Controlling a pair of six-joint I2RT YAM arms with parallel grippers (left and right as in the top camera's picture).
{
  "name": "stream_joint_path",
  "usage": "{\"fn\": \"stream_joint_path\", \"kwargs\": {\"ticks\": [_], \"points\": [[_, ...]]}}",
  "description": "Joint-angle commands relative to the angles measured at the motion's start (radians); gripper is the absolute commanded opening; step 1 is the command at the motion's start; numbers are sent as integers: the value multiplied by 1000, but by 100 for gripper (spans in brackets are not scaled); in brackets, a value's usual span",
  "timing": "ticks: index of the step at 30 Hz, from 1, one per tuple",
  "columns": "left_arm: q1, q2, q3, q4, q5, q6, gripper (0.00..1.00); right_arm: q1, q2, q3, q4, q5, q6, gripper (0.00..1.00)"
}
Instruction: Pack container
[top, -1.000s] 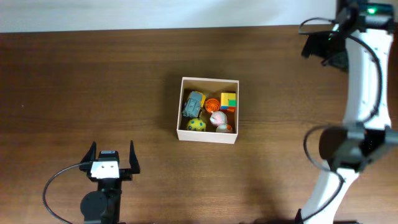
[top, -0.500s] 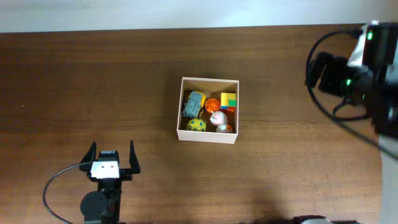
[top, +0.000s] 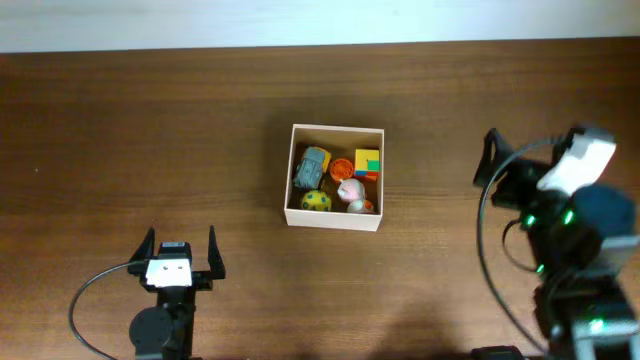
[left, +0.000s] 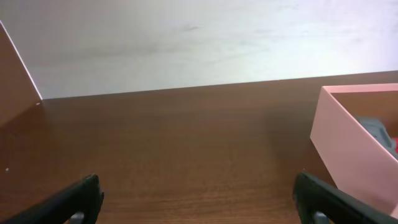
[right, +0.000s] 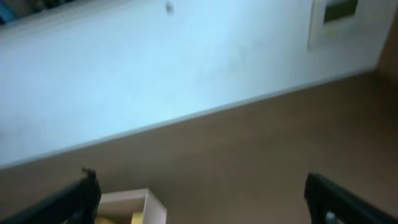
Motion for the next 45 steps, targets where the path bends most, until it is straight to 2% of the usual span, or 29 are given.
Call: {"fn": "stream_joint_path", "kwargs": {"ticks": [1, 7, 10, 20, 36, 45], "points": [[4, -8, -3, -6, 8, 16, 99, 7, -105, -200, 132, -10, -14, 99], [4, -8, -3, -6, 8, 16, 99, 7, -274, -496, 387, -36, -13, 99], [4, -8, -3, -6, 8, 16, 99, 7, -349, -590, 444, -49, -14, 99], [4, -8, -3, -6, 8, 16, 99, 7, -576, -739, 446, -58, -14, 99], [4, -8, -3, -6, 8, 16, 99, 7, -742, -914, 420, -76, -14, 99], [4, -8, -3, -6, 8, 16, 99, 7, -755, -919, 326, -73, -47, 99]]}}
